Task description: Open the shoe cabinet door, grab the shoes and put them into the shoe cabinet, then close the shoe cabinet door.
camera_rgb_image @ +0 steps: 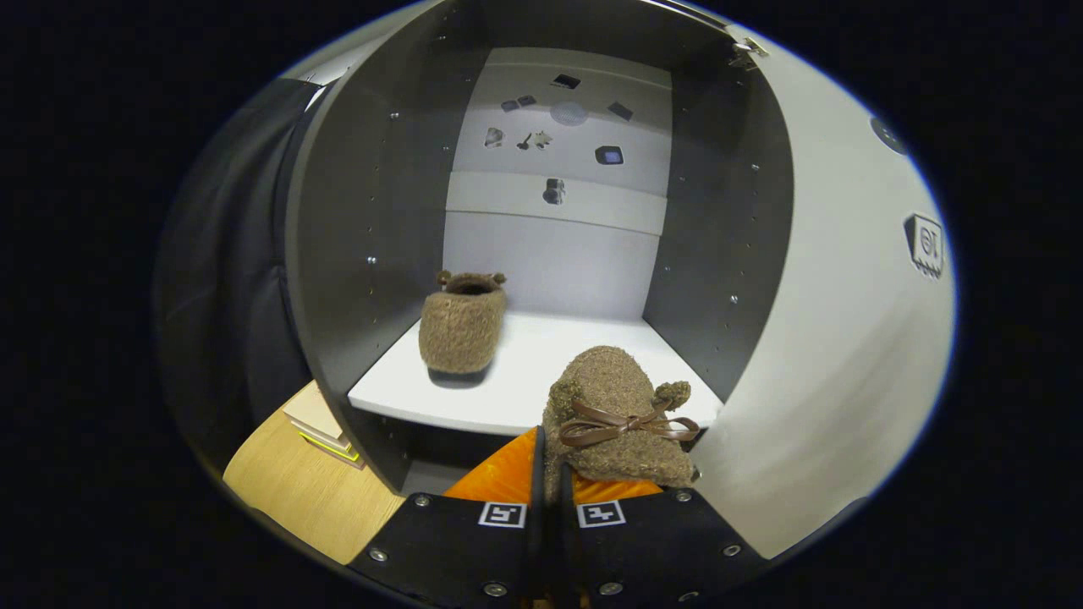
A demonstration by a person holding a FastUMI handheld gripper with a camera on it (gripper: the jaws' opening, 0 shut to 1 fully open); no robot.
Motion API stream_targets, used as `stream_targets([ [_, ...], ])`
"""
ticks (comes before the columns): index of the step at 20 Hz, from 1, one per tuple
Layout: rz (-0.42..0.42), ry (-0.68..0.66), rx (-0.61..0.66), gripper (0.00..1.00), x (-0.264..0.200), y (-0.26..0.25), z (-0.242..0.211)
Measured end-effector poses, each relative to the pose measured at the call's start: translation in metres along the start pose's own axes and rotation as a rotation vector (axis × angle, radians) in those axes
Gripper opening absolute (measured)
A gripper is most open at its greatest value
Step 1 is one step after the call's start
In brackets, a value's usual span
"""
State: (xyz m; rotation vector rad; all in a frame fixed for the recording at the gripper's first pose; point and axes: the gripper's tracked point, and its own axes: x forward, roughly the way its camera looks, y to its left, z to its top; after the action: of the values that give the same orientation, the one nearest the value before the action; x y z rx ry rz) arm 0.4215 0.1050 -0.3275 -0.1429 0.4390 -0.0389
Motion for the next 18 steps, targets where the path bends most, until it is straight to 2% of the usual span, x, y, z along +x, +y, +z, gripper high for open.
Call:
stream_targets([
  [11, 0.078, 0.047, -0.13, 0.08, 0.1, -0.01, 0.04],
  [18, 0.116, 0.106, -0.165, 0.08, 0.159, -0.012, 0.05],
])
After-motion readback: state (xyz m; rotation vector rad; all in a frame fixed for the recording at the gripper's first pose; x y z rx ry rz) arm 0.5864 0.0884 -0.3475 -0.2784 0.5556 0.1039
